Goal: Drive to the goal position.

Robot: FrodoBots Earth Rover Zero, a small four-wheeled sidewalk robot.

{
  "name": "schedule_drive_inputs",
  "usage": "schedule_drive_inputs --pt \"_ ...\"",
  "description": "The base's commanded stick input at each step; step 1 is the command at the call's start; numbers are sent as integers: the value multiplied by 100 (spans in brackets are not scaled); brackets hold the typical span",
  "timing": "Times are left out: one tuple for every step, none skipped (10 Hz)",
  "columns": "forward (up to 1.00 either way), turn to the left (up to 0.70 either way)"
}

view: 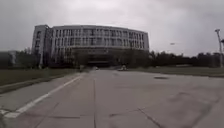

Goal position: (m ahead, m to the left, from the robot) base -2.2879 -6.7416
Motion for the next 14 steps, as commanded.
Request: schedule_drive_inputs --pt "100 0" --pt "100 0" --pt "100 0" --pt "100 0" --pt "100 0" --pt "100 0" --pt "100 0" --pt "100 0" --pt "100 0" --pt "100 0" --pt "100 0" --pt "100 0" --pt "100 0" --pt "100 0"
